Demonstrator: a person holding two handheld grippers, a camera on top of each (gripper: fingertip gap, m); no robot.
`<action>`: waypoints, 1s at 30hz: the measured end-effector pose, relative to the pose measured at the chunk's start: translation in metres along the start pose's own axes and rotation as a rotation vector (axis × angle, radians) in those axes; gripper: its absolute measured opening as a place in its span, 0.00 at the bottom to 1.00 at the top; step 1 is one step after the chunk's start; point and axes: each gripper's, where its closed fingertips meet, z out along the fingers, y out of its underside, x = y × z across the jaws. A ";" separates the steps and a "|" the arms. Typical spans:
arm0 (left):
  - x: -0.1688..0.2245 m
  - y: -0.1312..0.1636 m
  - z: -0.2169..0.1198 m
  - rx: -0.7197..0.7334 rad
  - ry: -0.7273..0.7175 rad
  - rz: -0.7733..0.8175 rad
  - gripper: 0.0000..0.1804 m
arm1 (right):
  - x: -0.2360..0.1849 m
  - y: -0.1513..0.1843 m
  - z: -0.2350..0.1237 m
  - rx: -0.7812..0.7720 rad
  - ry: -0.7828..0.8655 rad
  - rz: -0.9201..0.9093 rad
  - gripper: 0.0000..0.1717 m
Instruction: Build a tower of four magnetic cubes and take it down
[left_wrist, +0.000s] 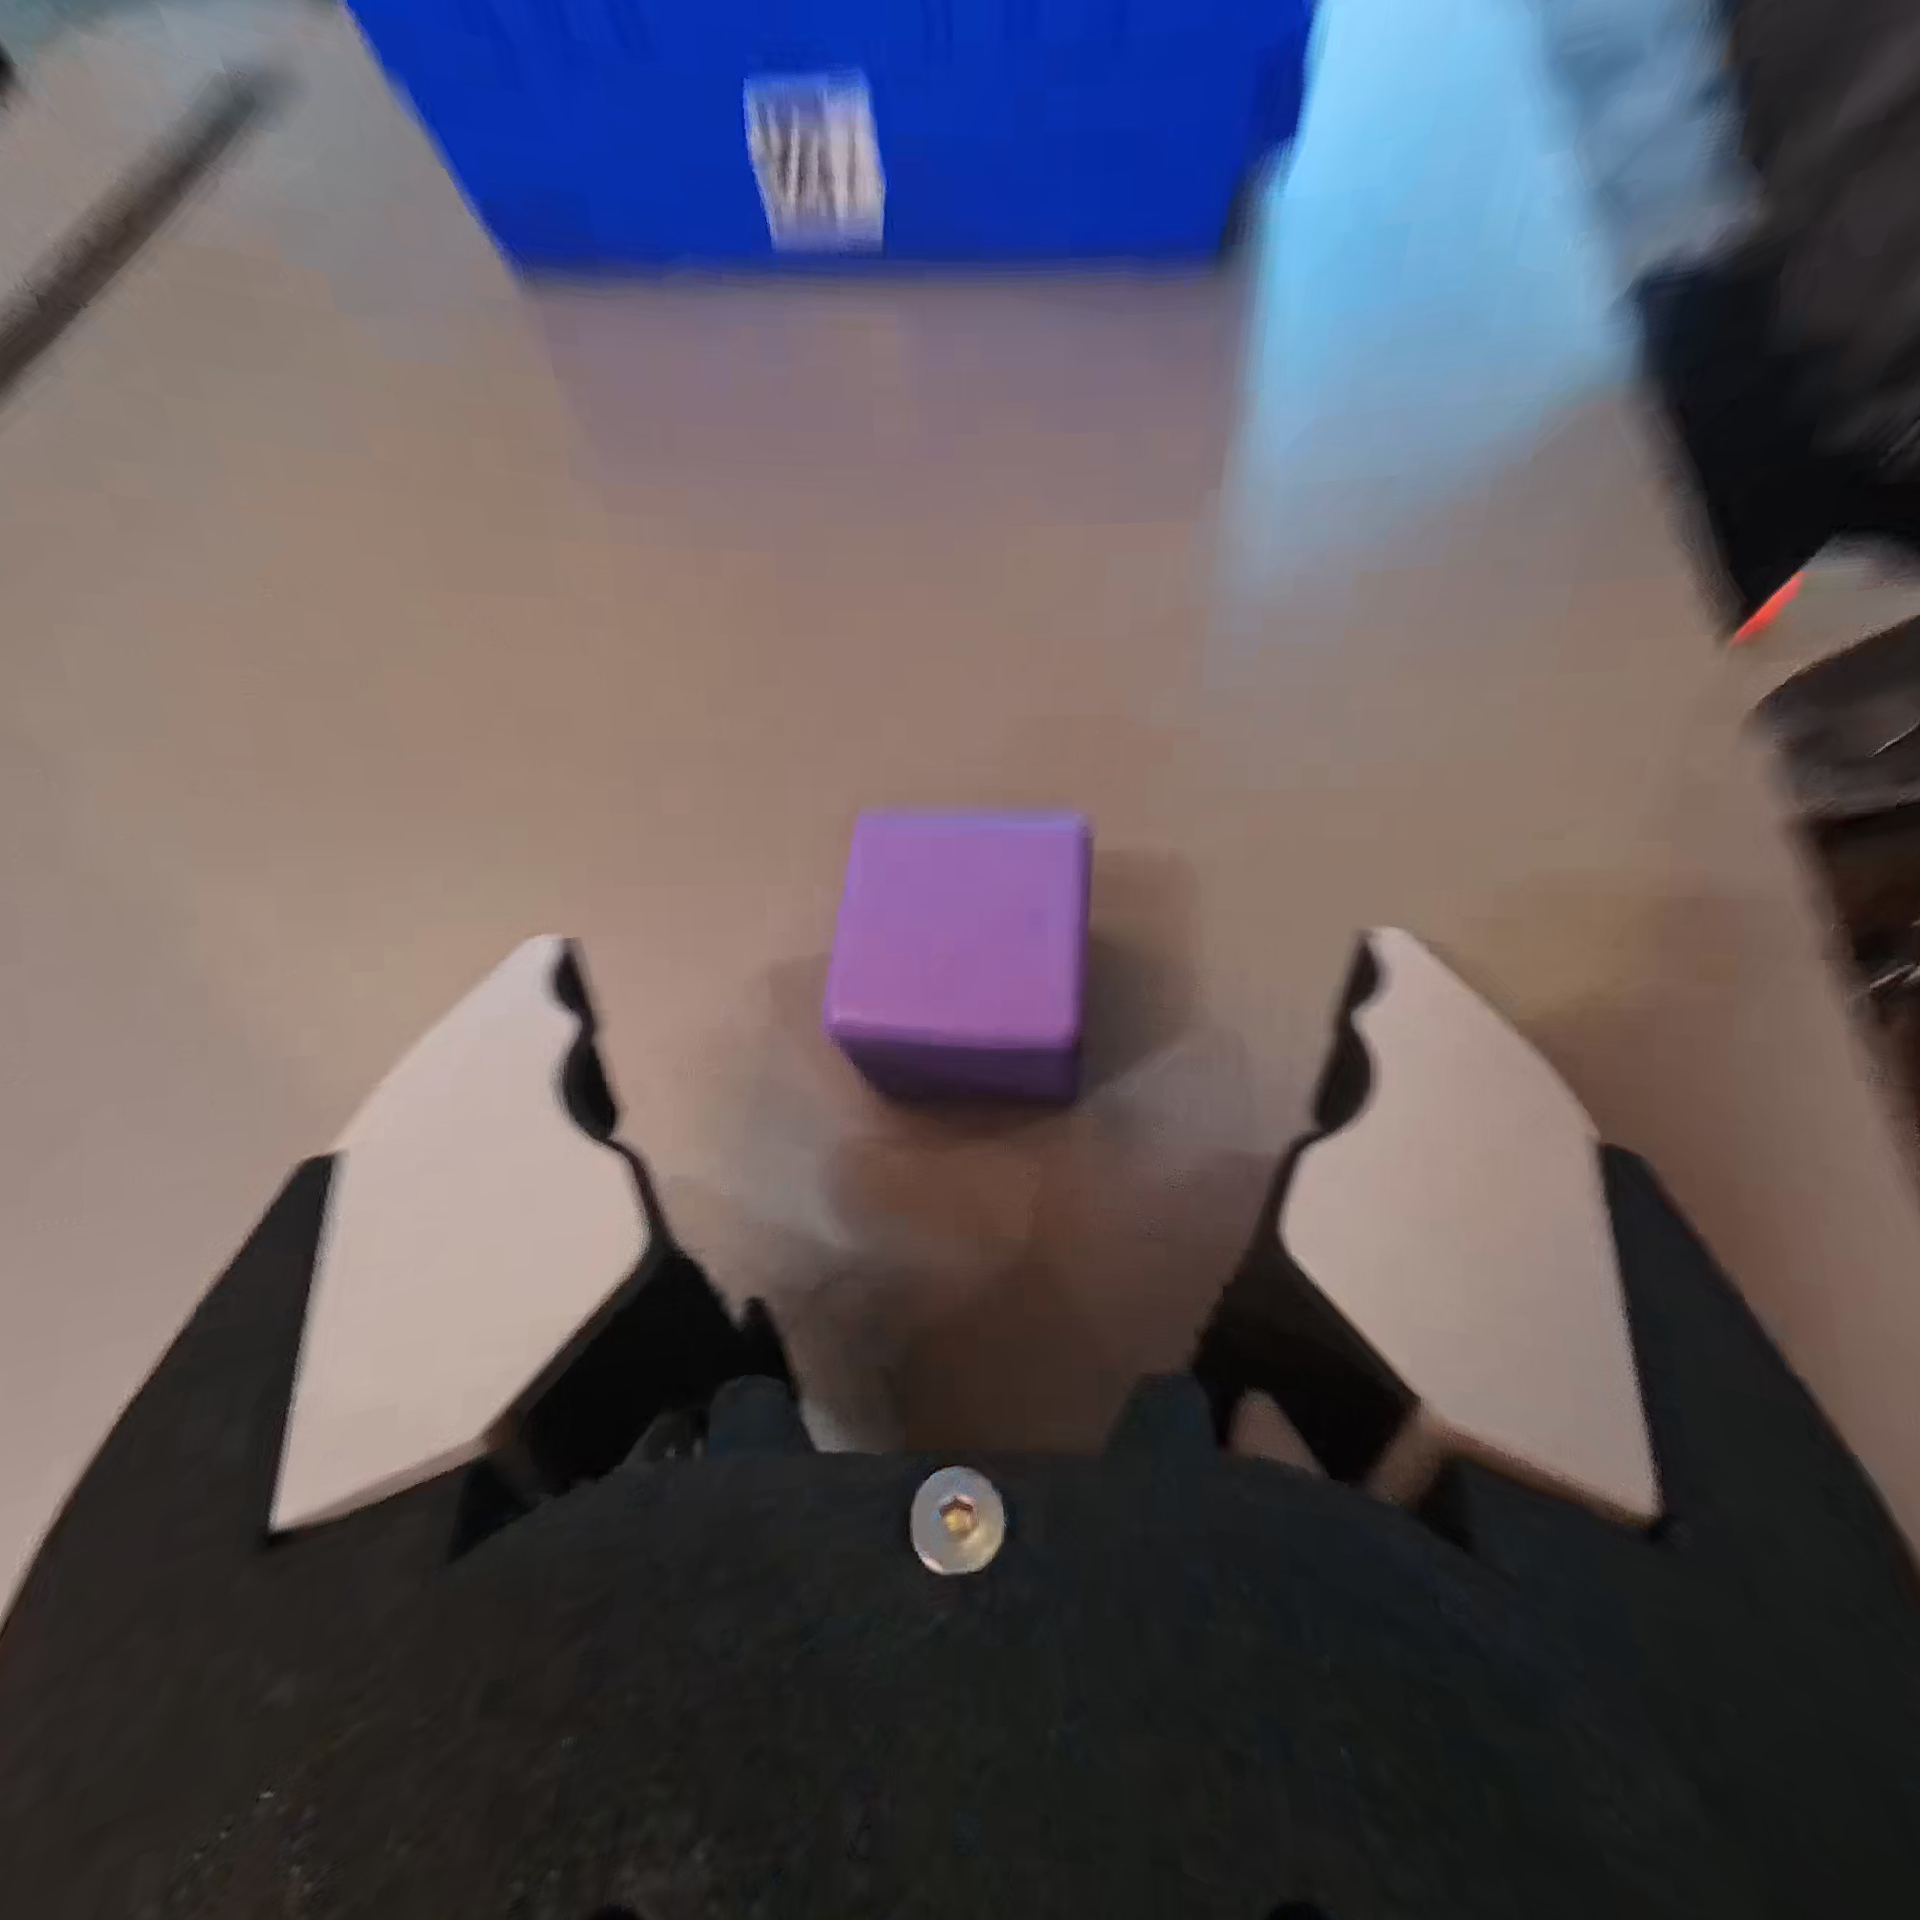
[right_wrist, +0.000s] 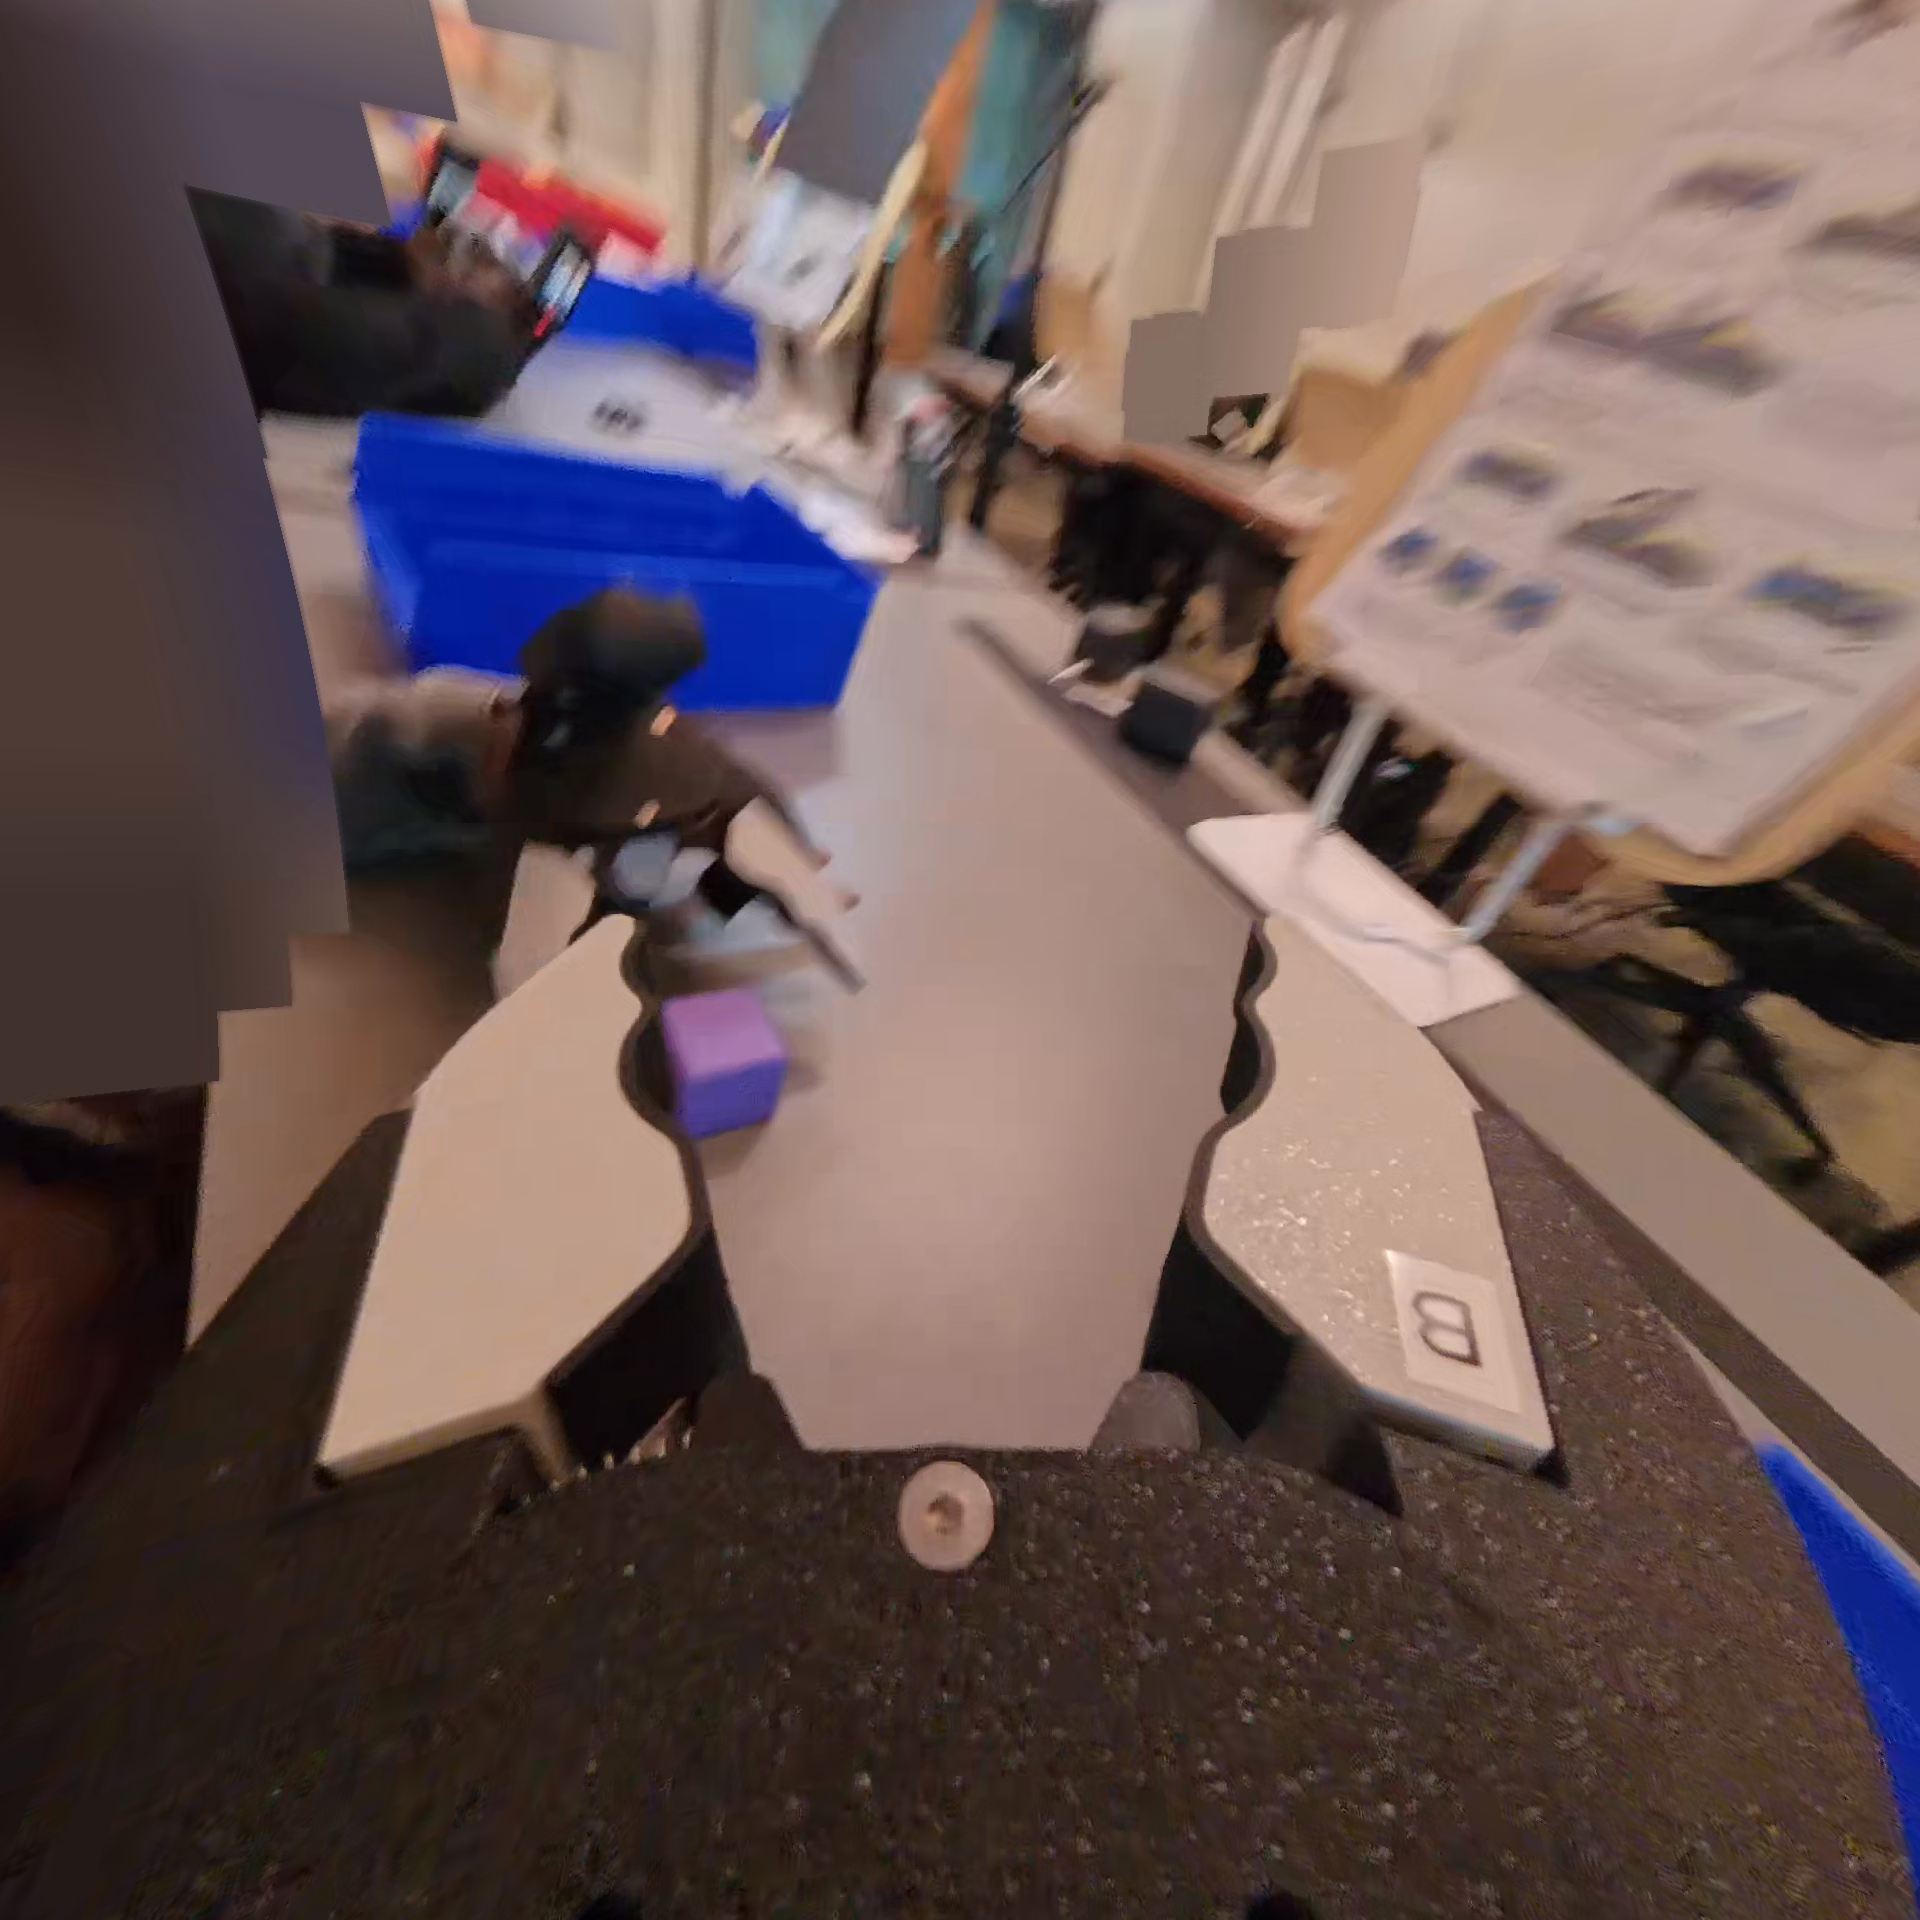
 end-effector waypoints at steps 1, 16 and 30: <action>0.002 -0.012 -0.005 0.073 0.012 -0.007 0.78 | -0.015 0.009 0.016 -0.060 -0.068 -0.030 0.62; -0.027 -0.084 -0.096 0.725 -0.065 -0.108 0.81 | -0.096 0.133 0.135 -0.499 -0.505 0.018 0.46; -0.034 -0.078 -0.093 0.677 -0.115 -0.095 0.81 | 0.015 0.034 0.019 -0.280 0.109 -0.024 0.28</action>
